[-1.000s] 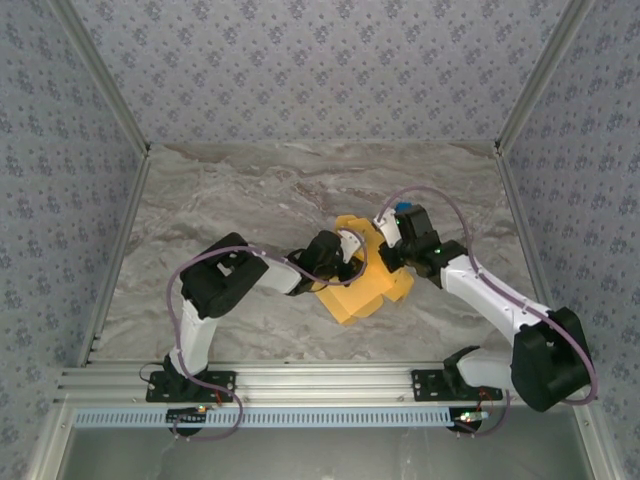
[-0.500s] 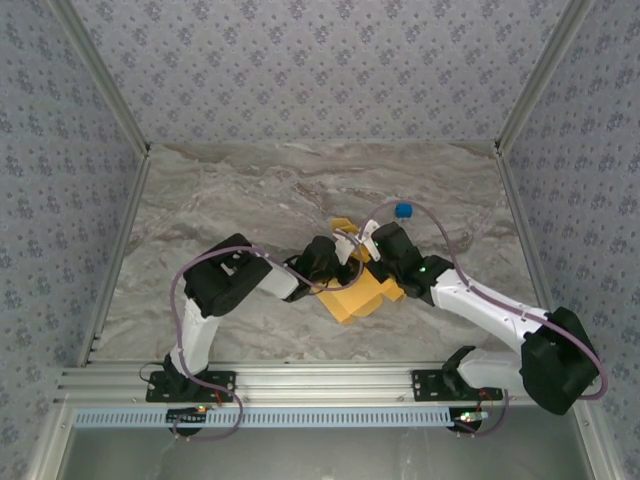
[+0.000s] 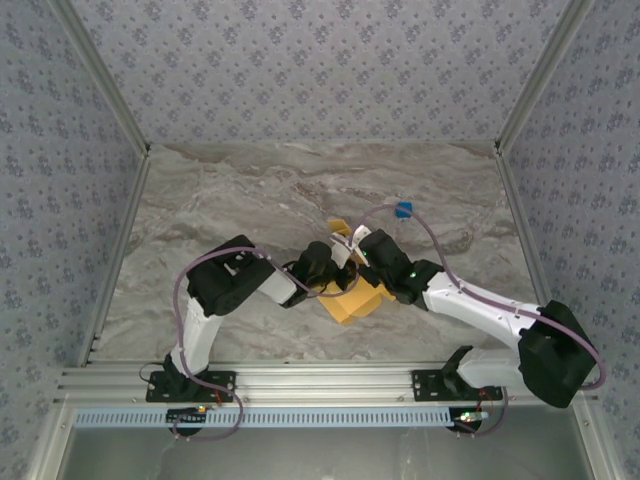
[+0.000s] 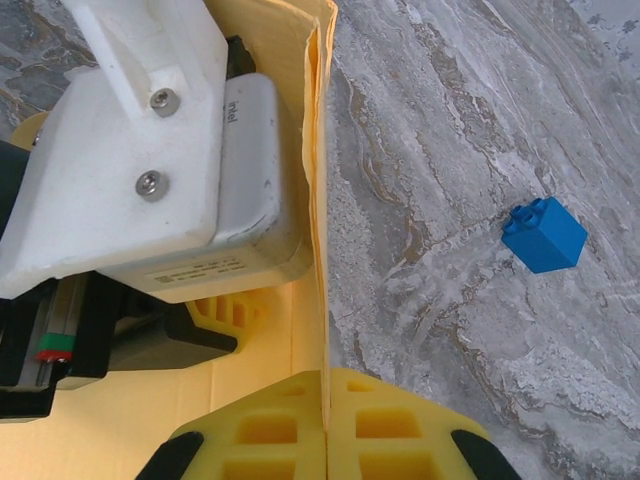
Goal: Fold the paper box
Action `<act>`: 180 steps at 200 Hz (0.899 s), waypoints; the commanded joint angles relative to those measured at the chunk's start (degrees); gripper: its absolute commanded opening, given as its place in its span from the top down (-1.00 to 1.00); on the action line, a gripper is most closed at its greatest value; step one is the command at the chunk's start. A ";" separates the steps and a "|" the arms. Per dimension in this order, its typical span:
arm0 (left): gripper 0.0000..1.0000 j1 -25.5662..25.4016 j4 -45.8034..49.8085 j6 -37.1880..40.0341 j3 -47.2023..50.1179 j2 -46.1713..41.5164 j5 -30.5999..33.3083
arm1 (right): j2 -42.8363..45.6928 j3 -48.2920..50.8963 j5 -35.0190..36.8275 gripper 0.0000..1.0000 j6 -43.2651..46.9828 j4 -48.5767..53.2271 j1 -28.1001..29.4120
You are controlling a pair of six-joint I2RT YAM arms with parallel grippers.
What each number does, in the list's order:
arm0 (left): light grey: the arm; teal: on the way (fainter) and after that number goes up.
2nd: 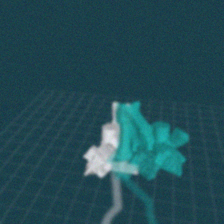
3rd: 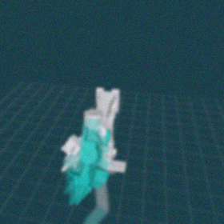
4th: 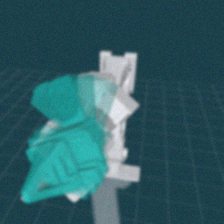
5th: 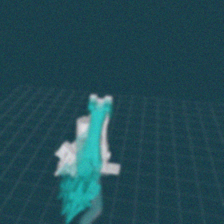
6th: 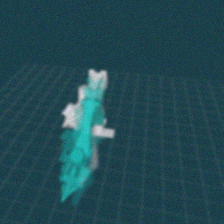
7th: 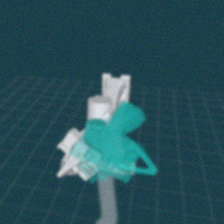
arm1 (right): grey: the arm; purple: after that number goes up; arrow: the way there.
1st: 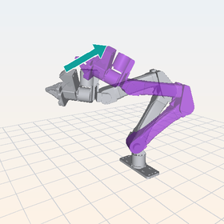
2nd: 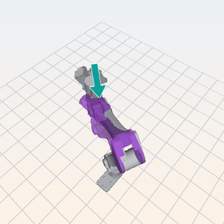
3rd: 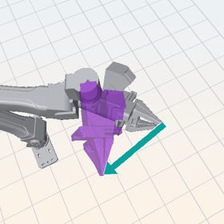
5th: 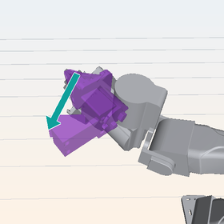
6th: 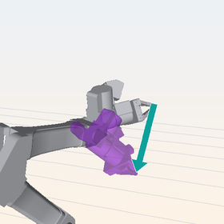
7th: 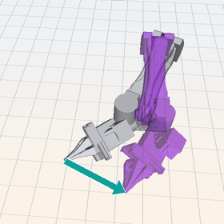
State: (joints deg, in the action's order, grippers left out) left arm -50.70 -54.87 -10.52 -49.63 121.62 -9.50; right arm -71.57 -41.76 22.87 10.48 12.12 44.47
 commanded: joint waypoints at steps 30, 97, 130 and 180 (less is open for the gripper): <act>0.57 -0.55 5.55 -0.19 3.29 -0.05 1.30 | -0.09 -0.23 0.90 1.00 0.57 0.97 -0.71; 0.33 -0.13 6.00 -1.77 7.07 -8.92 2.89 | 0.40 -2.43 -0.01 1.00 6.28 -0.41 -4.46; 0.25 1.24 6.05 -3.42 10.75 -14.93 3.08 | 0.17 -2.13 -0.64 1.00 11.28 -3.41 -5.89; 0.20 5.85 10.13 -6.45 17.25 -26.82 4.88 | -1.58 -1.00 2.04 1.00 24.28 -10.75 -5.59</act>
State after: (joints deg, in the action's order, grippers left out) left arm -47.00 -47.64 -14.61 -34.83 100.82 -6.50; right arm -72.10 -42.28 22.98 25.91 6.92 38.72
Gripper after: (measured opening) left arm 0.390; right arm 0.063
